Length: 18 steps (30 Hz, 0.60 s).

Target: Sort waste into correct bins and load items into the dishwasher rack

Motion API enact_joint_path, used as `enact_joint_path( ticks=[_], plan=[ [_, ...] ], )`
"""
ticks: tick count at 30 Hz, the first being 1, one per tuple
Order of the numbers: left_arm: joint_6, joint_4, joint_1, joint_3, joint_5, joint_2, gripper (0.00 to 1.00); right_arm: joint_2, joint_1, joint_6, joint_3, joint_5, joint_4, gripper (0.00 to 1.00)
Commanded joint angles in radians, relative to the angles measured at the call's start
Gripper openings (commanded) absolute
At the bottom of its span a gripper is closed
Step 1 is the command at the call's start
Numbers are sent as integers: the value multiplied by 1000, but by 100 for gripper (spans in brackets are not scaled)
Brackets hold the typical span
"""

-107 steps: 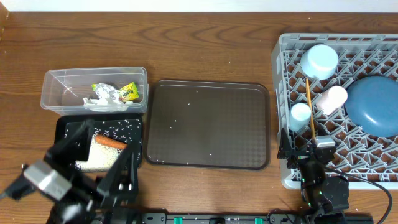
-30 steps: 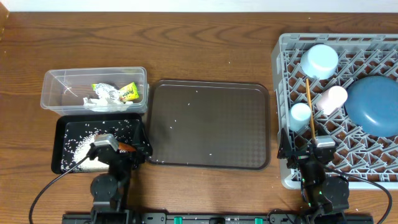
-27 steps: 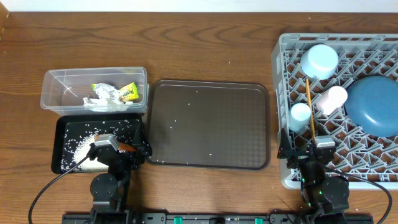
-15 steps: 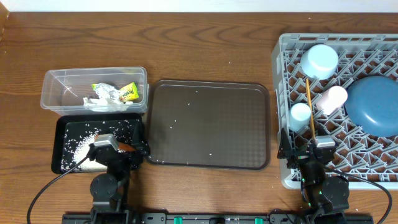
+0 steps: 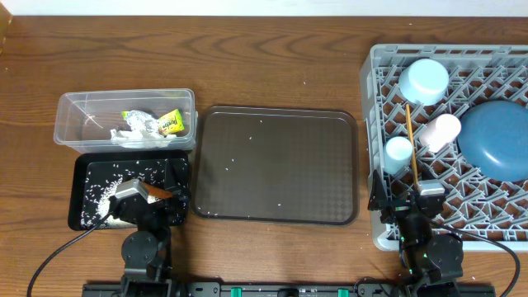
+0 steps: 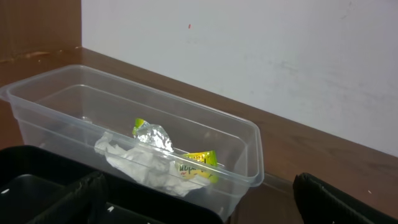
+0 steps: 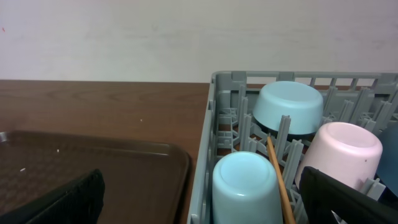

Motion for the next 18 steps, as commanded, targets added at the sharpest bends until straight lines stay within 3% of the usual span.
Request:
enact_joint_path(
  ticks=[1,6,18],
  plan=[
    [35,-48,-6,-10,-24,-9,98,-6,-16,-14,-2,-3,-5,99],
    [191,-45,-6,-10,126,-9,98,-6,-16,-14,-2,-3,-5,99],
    [204,-74,-6,-10,158,-9,98,-6,-16,-14,-2,-3,-5,99]
  ],
)
